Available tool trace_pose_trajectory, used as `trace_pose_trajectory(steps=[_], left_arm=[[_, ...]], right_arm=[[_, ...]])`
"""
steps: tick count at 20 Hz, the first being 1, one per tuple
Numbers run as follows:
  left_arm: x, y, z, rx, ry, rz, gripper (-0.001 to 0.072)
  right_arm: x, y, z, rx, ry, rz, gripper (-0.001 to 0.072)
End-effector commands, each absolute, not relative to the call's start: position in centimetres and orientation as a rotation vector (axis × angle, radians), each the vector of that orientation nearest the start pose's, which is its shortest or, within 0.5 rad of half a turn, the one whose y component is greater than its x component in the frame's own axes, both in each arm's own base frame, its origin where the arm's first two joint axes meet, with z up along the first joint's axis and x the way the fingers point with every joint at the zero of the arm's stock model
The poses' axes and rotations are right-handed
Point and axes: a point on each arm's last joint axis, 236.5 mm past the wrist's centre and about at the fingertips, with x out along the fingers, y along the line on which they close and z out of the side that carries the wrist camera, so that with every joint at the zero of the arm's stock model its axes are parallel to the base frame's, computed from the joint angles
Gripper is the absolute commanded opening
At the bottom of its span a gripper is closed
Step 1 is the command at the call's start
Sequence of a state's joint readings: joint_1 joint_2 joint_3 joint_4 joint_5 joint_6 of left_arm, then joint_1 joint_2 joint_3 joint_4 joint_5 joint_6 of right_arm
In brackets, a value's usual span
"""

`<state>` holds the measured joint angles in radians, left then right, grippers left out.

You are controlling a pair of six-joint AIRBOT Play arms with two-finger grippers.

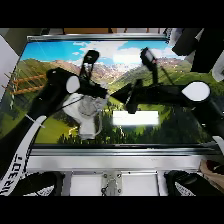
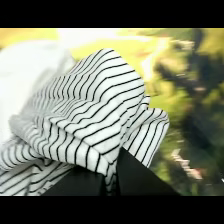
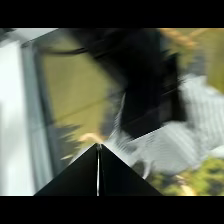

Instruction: Fold the clothes and pants, and hang the long-sleeved shirts on hangers.

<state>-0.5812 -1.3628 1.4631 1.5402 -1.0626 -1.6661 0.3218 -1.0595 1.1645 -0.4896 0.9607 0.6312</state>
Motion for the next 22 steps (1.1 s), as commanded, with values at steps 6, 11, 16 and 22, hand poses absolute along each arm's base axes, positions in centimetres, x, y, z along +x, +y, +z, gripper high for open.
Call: trace_pose_trajectory(steps=[6,11,16,22], left_arm=[[37.4,-39.6,10.7,0.180,0.884,-0.695,0.0637],[40.7,-29.3,7.5,0.086,1.098,-0.462,0.0637],[36.6,-26.3,-0.3,-0.420,1.431,-0.454,0.0637],[30.9,-31.7,-4.1,-0.365,1.483,-0.570,0.0637]], right_arm=[[38.5,10.1,26.1,0.113,0.393,0.477,0.0017],[37.5,6.9,25.4,0.046,0.438,0.392,0.0017],[37.2,7.1,22.5,0.048,0.527,0.408,0.0017],[38.1,6.9,17.4,0.134,0.658,0.395,0.0018]])
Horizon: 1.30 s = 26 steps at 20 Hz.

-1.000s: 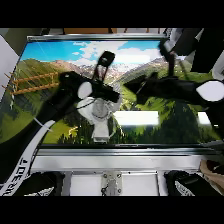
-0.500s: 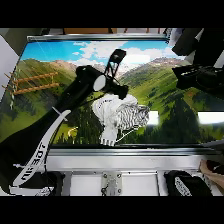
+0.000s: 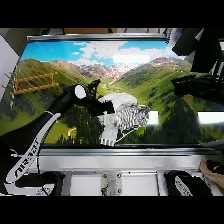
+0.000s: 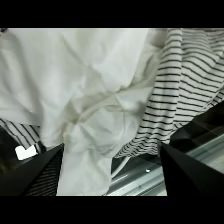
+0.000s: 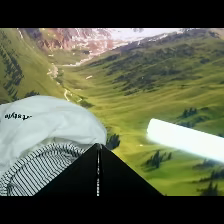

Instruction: Fold the clothes and pants, and hang the long-sleeved shirts on hangers.

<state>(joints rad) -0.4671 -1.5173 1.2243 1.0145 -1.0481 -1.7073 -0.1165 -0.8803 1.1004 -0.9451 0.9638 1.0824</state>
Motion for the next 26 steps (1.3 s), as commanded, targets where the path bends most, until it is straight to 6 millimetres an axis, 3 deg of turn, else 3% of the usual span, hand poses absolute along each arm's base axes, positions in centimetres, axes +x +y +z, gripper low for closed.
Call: trace_pose_trajectory(steps=[1,6,7,9,10,11,12,16,18,21,22,23,24,26], left_arm=[[30.3,-32.7,-4.3,-0.340,1.478,-0.591,0.0637],[29.9,-35.4,-6.0,-0.290,1.522,-0.629,0.0635],[30.1,-35.7,-6.1,-0.283,1.533,-0.634,0.0558],[30.8,-35.9,-6.1,-0.265,1.526,-0.639,0.0123],[31.6,-35.5,-5.9,-0.229,1.505,-0.633,0.0012],[32.2,-35.0,-5.5,-0.207,1.491,-0.629,0.0012],[32.8,-34.6,-5.0,-0.192,1.483,-0.627,0.0012],[34.8,-33.5,-3.4,-0.213,1.459,-0.615,0.0012],[35.3,-32.9,-3.4,-0.225,1.458,-0.601,0.0012],[35.3,-32.4,-3.4,-0.228,1.469,-0.594,0.0012],[35.1,-32.3,-3.5,-0.225,1.477,-0.595,0.0012],[35.1,-32.2,-3.4,-0.224,1.481,-0.595,0.0012],[35.2,-32.0,-2.8,-0.228,1.469,-0.597,0.0012],[36.6,-31.4,0.9,-0.247,1.379,-0.615,0.0012]], right_arm=[[38.3,6.8,16.3,0.143,0.683,0.392,0.0018],[38.7,4.4,9.1,0.313,0.864,0.293,0.0020],[38.5,3.9,7.0,0.363,0.915,0.264,0.0023],[37.6,3.2,2.5,0.444,1.026,0.217,0.0054],[37.0,3.2,0.3,0.472,1.084,0.206,0.0262],[36.2,3.5,-2.1,0.497,1.149,0.201,0.0577],[35.6,3.8,-4.2,0.525,1.207,0.200,0.0650],[34.4,7.7,-9.9,0.646,1.370,0.248,0.0648],[34.7,9.9,-11.4,0.650,1.388,0.273,0.0648],[35.7,12.1,-11.9,0.601,1.346,0.287,0.0645],[36.1,12.4,-11.8,0.587,1.331,0.290,0.0546],[36.4,12.4,-11.5,0.568,1.315,0.304,0.0287],[37.0,12.5,-10.7,0.546,1.290,0.325,0.0084],[39.3,12.3,-6.0,0.480,1.169,0.392,0.0017]])
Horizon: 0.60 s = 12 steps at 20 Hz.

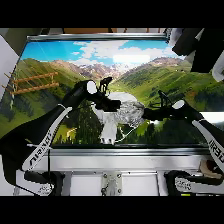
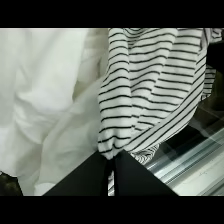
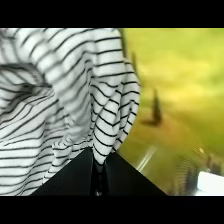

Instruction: Fold the clothes and pants, and hang the long-sleeved shirts on hangers.

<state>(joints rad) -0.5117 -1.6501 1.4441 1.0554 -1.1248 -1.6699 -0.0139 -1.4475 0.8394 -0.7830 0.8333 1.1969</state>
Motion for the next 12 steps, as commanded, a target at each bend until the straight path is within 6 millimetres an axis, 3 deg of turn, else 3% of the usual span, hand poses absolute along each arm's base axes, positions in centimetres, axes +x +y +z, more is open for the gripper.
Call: trace_pose_trajectory(steps=[1,2,4,5,7,9,10,12], left_arm=[[37.9,-30.9,4.6,-0.263,1.296,-0.631,0.0012],[39.1,-30.3,9.7,-0.280,1.185,-0.656,0.0012],[39.8,-29.0,21.2,-0.301,0.935,-0.711,0.0012],[39.1,-28.2,27.7,-0.302,0.787,-0.742,0.0012],[35.4,-26.6,39.2,-0.299,0.510,-0.800,0.0012],[30.3,-25.3,47.9,-0.315,0.269,-0.859,0.0012],[27.7,-24.7,51.1,-0.340,0.163,-0.886,0.0012],[23.7,-23.9,55.0,-0.390,0.000,-0.936,0.0012]], right_arm=[[41.0,12.2,-1.3,0.431,1.062,0.435,0.0017],[42.4,12.3,4.1,0.382,0.943,0.472,0.0016],[43.1,12.6,18.3,0.279,0.647,0.536,0.0016],[42.1,12.7,25.4,0.231,0.491,0.555,0.0016],[37.0,12.8,39.2,0.135,0.179,0.576,0.0016],[30.2,12.8,48.8,0.076,-0.072,0.586,0.0016],[27.2,12.8,52.0,0.062,-0.167,0.586,0.0016],[21.1,12.5,57.1,0.052,-0.346,0.583,0.0016]])
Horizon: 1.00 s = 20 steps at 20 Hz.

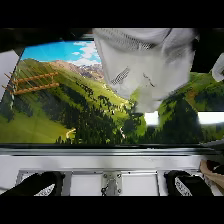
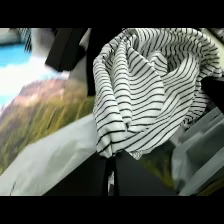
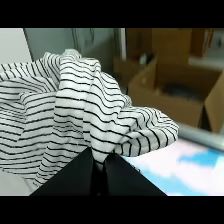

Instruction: Fold the clothes and pants, and hang the long-sleeved shirts on hangers.

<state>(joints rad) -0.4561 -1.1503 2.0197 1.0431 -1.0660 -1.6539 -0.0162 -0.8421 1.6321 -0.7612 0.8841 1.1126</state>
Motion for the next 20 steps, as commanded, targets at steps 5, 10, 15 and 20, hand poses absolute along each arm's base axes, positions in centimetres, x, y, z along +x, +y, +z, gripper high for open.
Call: trace_pose_trajectory(steps=[5,10,15,20], left_arm=[[19.1,-23.1,57.4,-0.468,-0.144,-1.006,0.0012],[22.8,-24.3,52.1,-0.397,0.014,-0.918,0.0012],[29.4,-23.8,29.7,-0.241,0.783,-0.658,0.0012],[32.8,-22.7,13.1,-0.221,1.180,-0.493,0.0012]], right_arm=[[16.6,12.3,59.2,0.079,-0.432,0.586,0.0017],[23.0,14.6,51.6,0.220,-0.040,0.684,0.0016],[31.0,14.2,31.5,0.265,0.671,0.620,0.0016],[36.9,11.6,15.2,0.360,0.970,0.433,0.0017]])
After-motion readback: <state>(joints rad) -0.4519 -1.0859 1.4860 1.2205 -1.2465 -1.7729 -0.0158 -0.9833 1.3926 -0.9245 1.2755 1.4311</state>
